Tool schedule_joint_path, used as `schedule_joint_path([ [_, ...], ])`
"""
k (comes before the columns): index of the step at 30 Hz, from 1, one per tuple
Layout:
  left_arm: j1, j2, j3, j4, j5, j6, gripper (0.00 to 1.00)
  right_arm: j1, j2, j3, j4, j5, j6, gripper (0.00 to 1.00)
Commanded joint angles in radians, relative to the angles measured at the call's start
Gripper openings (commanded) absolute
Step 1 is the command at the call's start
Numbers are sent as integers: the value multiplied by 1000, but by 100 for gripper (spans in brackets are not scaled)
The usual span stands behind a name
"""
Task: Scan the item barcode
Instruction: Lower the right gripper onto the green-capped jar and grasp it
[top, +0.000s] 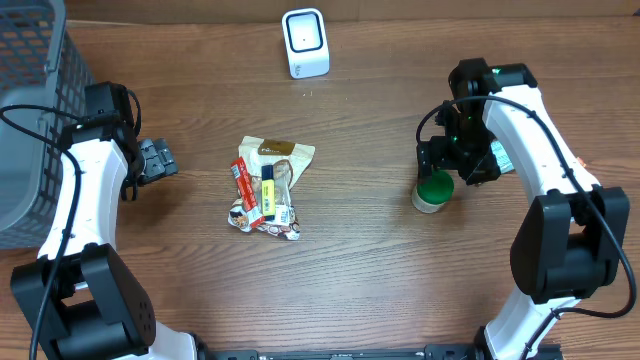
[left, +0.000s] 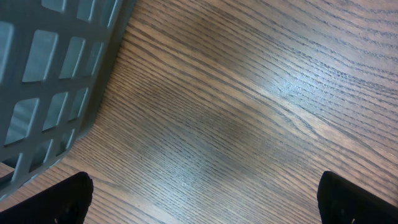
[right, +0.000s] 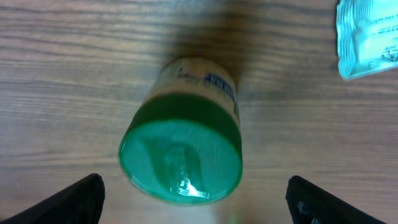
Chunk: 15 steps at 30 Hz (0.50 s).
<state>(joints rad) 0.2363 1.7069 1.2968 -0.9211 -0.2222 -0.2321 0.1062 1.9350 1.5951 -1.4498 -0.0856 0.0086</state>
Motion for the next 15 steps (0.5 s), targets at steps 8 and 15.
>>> schedule_joint_path([
  [8,-1,-20,15,-2,-13,11,100,5,-5,-74,65,-36,23,88],
  [15,-1,-20,15,-2,-13,11,100,6,-5,-137,127,-47,74,87],
])
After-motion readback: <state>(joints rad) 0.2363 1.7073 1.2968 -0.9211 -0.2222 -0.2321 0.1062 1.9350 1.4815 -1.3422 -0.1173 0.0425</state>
